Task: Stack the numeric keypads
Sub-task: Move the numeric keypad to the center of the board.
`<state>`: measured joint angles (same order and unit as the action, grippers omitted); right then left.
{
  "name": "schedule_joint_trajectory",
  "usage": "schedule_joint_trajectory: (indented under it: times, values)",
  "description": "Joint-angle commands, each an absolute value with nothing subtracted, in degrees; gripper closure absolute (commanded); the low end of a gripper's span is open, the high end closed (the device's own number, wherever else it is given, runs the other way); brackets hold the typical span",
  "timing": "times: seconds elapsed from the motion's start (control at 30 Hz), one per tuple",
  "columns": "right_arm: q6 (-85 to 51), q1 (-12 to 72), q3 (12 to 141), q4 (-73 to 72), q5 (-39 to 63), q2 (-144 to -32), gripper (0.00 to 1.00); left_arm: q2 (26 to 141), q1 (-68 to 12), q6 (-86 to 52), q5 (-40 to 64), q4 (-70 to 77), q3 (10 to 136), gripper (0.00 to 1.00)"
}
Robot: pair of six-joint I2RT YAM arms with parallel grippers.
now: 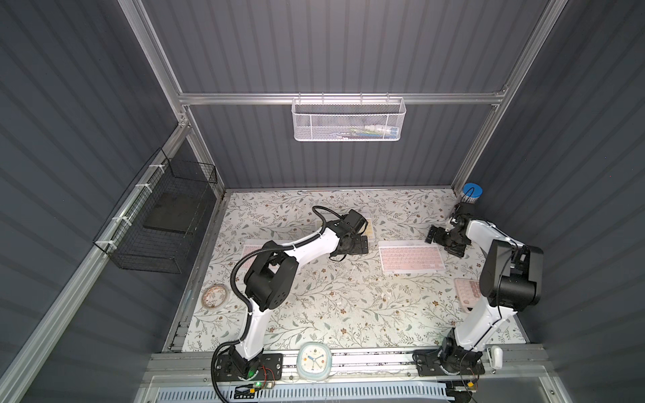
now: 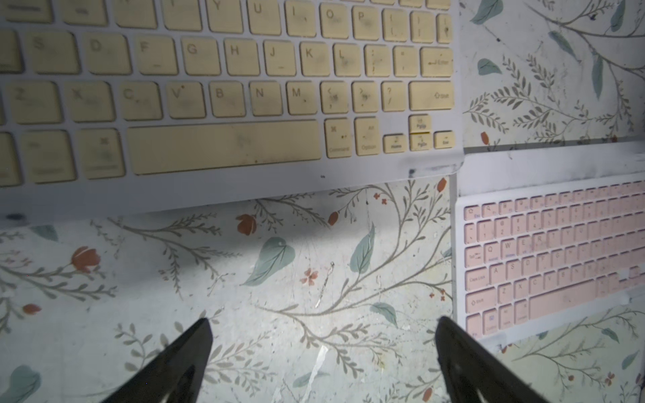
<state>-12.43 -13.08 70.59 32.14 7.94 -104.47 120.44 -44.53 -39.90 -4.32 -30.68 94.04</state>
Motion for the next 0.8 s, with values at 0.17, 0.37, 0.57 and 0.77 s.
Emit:
schedule_joint_trajectory:
  times: [0.17,0.37,0.57,0.77]
  values:
    - [-12.92,-15.02,70.36,31.25,11.24,-106.3,0.01,125.86,-44.38,-37.77,-3.38,-30.3,101.19,0.0]
    - [-12.47,-15.11,71.06,32.12,13.97,-107.86,0.01,128.06,-44.03,-36.84,-1.74,-30.87,103.81,0.0]
    - [-11.75,-14.87,70.78,33.01,15.29,-108.45,0.01,127.45,-44.21,-37.07,1.0,-29.15,101.6,0.0]
    - [-10.54,-13.36,71.14,35.15,15.58,-108.46,0.01,127.0,-44.4,-37.3,2.64,-27.73,99.54,0.0]
